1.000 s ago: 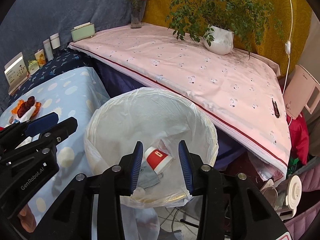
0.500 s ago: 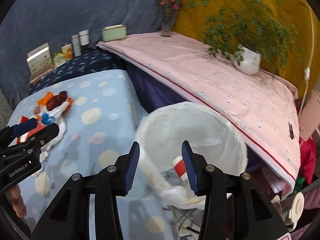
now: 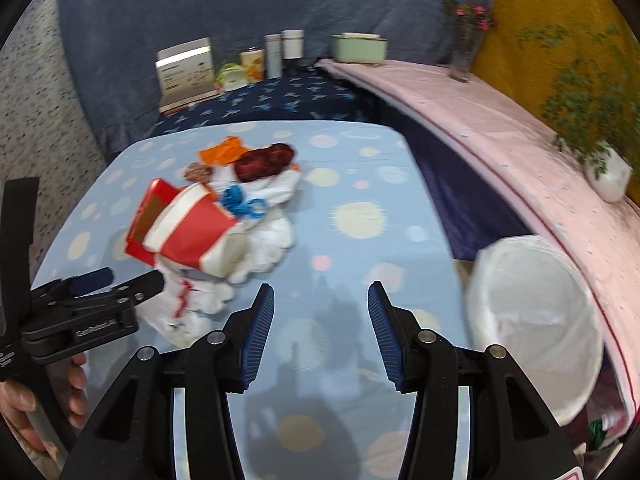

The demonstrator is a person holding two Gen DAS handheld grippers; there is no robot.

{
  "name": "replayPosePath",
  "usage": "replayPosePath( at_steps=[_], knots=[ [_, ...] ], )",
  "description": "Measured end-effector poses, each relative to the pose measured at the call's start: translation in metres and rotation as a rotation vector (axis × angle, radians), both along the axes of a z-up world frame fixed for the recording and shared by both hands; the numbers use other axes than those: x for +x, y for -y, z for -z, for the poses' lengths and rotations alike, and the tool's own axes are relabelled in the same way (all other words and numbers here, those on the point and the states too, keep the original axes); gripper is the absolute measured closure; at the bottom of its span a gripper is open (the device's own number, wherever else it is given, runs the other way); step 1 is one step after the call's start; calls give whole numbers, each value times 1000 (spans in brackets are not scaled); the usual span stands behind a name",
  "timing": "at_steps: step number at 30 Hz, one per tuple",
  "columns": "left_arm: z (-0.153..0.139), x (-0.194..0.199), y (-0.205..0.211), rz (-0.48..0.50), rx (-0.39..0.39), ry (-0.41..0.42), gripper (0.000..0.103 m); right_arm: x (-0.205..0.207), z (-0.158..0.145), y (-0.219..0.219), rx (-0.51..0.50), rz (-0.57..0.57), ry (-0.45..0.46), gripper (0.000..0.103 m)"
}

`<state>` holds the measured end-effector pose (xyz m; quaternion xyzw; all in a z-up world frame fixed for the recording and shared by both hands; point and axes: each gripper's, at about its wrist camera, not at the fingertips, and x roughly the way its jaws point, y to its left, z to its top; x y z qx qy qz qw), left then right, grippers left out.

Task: Collect trash
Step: 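Grasp the white glove with the left tool while the right tool grasps the second cup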

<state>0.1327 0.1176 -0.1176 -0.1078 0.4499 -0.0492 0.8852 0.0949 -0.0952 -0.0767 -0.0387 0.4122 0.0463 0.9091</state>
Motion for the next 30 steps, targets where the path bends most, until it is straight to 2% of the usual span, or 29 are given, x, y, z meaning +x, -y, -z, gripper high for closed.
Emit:
replayPosePath(
  at_steps=[2, 8, 9, 11, 13, 15, 18, 21, 23, 28, 30],
  knots=[
    [4, 3, -3, 9, -21, -15, 24, 6, 5, -19, 3, -34, -9, 56],
    [24, 14, 2, 36, -49, -63, 52, 25, 14, -50, 15, -74, -33, 59],
    [27, 15, 2, 41, -58, -70, 60, 28, 15, -53, 22, -78, -36, 60],
    [30, 17, 1, 38, -65, -75, 67, 36, 18, -59, 35, -85, -46, 64],
    [31, 17, -2, 35, -79, -69, 81, 43, 22, -63, 40, -84, -54, 66],
    [31, 17, -6, 34, -95, -70, 88, 49, 27, -66, 50, -77, -64, 71],
    [29, 15, -8, 34, -103, -66, 91, 60, 37, -67, 67, -62, -90, 76],
    [30, 13, -8, 36, -104, -64, 92, 68, 47, -63, 139, -52, -132, 76],
    [29, 12, -8, 36, -103, -65, 92, 69, 49, -65, 166, -65, -135, 78],
    [28, 11, -5, 36, -99, -67, 93, 72, 50, -72, 171, -78, -134, 92],
    [26, 10, -4, 38, -99, -66, 93, 70, 49, -70, 181, -73, -127, 93]
  ],
)
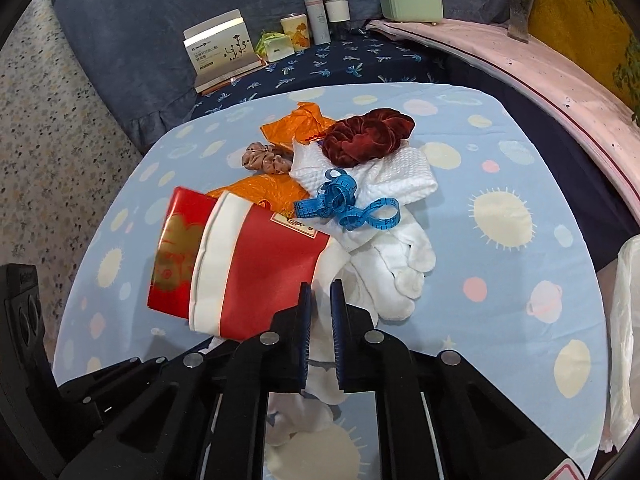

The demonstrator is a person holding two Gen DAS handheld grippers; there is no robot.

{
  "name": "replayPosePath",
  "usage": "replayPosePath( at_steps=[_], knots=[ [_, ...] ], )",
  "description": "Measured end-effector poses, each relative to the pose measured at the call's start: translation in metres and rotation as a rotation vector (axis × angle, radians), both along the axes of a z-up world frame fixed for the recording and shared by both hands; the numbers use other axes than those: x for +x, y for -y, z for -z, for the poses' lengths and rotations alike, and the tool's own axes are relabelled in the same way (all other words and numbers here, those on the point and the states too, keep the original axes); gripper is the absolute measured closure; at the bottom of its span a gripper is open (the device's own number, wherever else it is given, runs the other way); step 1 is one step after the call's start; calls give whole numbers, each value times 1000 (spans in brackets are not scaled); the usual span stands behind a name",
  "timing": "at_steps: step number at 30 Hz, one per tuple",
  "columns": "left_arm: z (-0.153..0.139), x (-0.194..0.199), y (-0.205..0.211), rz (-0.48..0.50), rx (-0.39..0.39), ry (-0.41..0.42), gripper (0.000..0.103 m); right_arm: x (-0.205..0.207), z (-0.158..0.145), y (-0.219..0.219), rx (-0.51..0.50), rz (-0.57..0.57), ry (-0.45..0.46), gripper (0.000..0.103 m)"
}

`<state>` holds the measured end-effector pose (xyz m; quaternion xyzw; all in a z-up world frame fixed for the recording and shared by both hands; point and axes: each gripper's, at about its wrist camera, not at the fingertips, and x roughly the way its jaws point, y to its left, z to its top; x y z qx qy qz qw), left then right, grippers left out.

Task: Collect trash
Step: 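Grasp the white glove with the left tool while the right tool grasps the second cup, then carry glove and cup to the bin and release them inside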

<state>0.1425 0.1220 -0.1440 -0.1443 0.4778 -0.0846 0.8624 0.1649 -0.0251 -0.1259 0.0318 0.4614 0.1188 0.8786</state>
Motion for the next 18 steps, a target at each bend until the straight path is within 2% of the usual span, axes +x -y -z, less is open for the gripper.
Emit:
replayPosePath(
  at_steps=[5, 9, 14, 18],
  knots=[
    [-9, -4, 6, 14, -3, 17, 94, -9, -12, 9, 9, 18, 28, 94],
    [-21, -9, 15, 47, -11, 41, 94, -17, -33, 24, -14, 50, 90, 96],
    [-43, -15, 34, 99, -9, 90, 94, -29, -61, 50, -32, 111, 163, 96],
    [-58, -18, 52, 142, -3, 127, 94, -40, -76, 78, -33, 161, 197, 101]
  ],
)
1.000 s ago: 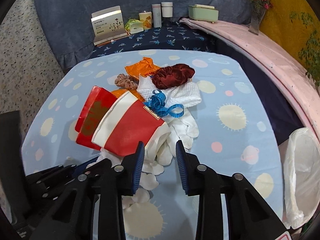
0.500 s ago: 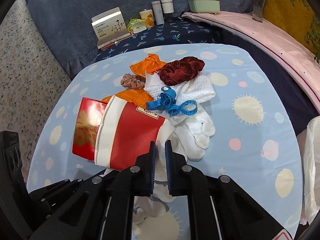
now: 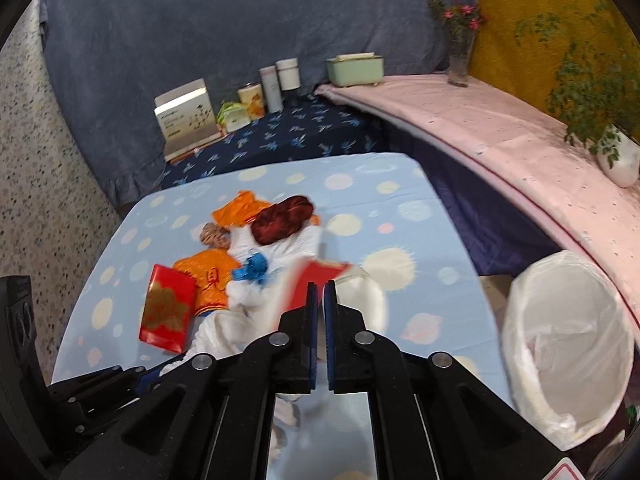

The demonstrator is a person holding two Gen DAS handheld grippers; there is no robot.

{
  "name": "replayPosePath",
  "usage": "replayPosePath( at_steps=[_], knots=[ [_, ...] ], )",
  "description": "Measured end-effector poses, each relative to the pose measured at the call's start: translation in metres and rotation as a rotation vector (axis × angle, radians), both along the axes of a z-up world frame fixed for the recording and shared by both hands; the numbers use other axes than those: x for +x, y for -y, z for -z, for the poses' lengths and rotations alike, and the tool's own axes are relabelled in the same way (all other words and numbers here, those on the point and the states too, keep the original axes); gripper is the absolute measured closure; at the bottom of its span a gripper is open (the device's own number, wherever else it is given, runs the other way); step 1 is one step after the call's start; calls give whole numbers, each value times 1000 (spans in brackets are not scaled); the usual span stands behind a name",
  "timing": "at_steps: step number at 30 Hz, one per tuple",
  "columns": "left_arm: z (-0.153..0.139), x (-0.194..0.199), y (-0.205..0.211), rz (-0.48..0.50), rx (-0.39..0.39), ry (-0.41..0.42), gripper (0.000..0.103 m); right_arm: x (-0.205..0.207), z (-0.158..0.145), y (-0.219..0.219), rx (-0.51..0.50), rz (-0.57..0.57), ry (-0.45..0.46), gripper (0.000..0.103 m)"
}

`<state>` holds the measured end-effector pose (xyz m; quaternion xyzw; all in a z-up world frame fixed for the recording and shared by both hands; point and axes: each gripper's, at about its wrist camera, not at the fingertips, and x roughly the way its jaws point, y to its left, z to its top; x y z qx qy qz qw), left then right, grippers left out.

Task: Collect trash
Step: 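Carry glove and cup to the bin and release them inside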

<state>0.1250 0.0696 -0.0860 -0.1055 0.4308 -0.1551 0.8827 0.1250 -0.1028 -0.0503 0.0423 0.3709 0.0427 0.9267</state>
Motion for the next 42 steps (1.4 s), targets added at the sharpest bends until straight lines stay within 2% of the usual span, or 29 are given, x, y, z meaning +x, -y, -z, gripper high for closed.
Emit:
replayPosePath(
  at_steps=[4, 12, 19, 25, 36, 42],
  knots=[
    [-12, 2, 25, 52, -6, 16, 94, -8, -8, 28, 4, 43, 28, 102],
    [-33, 1, 81, 145, 37, 74, 94, -26, -10, 74, -1, 110, 55, 102],
    [-46, 6, 136, 245, 46, 94, 94, -42, -24, 125, -10, 223, 113, 102],
    [-56, 6, 188, 333, 55, 122, 94, -55, -27, 173, 14, 331, 125, 102],
    [-61, 1, 263, 453, 70, 154, 94, -68, -15, 224, 25, 452, 108, 102],
    [-53, 4, 282, 477, 77, 155, 94, -72, -11, 241, 33, 493, 98, 102]
  ],
)
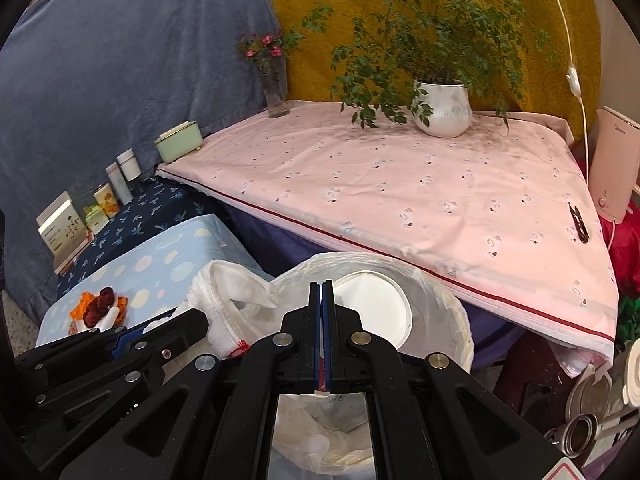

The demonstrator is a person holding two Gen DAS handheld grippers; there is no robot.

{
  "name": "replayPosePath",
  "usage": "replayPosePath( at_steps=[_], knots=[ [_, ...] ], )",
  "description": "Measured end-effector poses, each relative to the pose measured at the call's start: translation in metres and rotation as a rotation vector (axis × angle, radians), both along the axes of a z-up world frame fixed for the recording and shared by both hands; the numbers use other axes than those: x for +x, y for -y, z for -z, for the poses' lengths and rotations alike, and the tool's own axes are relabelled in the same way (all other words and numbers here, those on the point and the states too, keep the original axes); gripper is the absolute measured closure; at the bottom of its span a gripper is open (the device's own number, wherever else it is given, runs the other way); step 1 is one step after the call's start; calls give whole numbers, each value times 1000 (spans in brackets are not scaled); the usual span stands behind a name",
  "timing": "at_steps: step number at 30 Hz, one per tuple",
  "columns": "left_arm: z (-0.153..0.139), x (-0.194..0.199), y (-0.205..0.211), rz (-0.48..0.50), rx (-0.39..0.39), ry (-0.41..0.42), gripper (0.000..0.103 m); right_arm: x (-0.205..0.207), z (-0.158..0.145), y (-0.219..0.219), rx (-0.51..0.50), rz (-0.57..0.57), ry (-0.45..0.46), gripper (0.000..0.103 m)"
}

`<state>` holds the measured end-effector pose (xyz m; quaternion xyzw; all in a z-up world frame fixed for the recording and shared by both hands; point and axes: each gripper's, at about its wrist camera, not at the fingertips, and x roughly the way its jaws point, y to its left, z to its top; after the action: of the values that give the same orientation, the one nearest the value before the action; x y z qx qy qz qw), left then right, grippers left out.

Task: Collect trash
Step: 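Carry glove and cup to the bin and release them inside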

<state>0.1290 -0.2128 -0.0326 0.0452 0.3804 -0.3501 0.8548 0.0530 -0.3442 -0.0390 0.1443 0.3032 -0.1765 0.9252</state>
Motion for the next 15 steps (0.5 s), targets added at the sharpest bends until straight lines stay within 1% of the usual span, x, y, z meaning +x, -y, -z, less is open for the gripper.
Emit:
replayPosePath(
  at_steps=[5, 6, 7, 8, 15],
  knots=[
    [6, 1, 5, -9, 9, 11, 89, 0, 0, 4, -13, 19, -5, 100],
    [7, 2, 5, -20, 15, 15, 86, -1, -1, 5, -11, 23, -2, 96],
    [8, 3, 4, -29, 20, 18, 79, -1, -1, 5, -7, 27, 0, 96],
    [9, 4, 3, -33, 22, 17, 76, -2, -1, 5, -4, 29, 2, 96],
    [9, 10, -10, -64, 22, 13, 76, 0, -6, -3, 4, 16, 15, 96]
  ],
)
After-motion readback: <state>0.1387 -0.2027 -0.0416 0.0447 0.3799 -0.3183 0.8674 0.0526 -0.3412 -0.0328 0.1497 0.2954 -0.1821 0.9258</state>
